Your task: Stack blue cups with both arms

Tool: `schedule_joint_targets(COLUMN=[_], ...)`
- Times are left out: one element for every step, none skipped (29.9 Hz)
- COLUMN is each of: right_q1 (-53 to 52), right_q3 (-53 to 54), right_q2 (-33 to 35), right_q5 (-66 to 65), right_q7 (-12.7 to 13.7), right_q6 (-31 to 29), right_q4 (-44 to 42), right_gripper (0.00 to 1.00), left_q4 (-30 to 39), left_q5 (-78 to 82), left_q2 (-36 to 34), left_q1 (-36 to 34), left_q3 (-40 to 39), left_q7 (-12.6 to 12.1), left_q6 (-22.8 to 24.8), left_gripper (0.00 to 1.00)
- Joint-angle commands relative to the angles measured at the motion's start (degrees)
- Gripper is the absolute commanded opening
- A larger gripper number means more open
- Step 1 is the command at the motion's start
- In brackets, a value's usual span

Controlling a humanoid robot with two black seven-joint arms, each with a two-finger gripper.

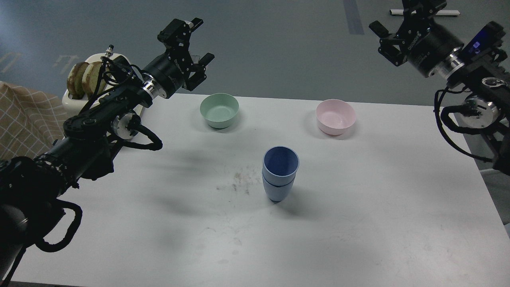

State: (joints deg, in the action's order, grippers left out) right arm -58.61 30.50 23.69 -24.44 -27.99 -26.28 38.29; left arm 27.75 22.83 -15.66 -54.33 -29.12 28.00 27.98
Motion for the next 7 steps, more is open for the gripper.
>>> schedule_joint_targets(right_q1=[5.9,6.6,7.4,7.5,7.6,7.6,7.6], right_q3=[8.5,9.7,11.4,11.9,12.0,12.0,12.0], right_q2=[-3.6,-4.3,-5.0,-5.1,-5.0,-5.0,-4.9], right_q5=[1.3,1.3,1.3,1.3,1.3,1.3,1.2], right_q7=[0.0,0.0,0.0,0.0,0.0,0.0,0.0], right_q6=[-0.3,-0.3,-0.3,-0.3,-0.3,-0.3,-0.3], right_q4=[-0.1,-0.1,0.0,0.0,0.0,0.0,0.0], right_gripper=[1.00,1.00,1.00,1.00,1.00,1.00,1.00], left_q4=[-0.2,-0.3,-0.4,-0.4,-0.4,-0.4,-0.4], left_q5=[-0.8,-0.8,-0.8,-0.8,-0.8,-0.8,-0.8], left_q2=[-0.1,-0.1,0.0,0.1,0.1,0.2,0.2], left_q1=[1.1,1.2,1.3,1.3,1.4,1.3,1.4], left_q3=[-0.8,-1.1,-2.0,-2.3,-2.8,-2.8,-2.8], left_q7=[0.0,0.0,0.0,0.0,0.0,0.0,0.0], left_q6=[0.0,0.0,0.0,0.0,0.0,0.0,0.0], left_gripper=[0.98,0.98,0.98,0.98,0.98,0.98,0.98])
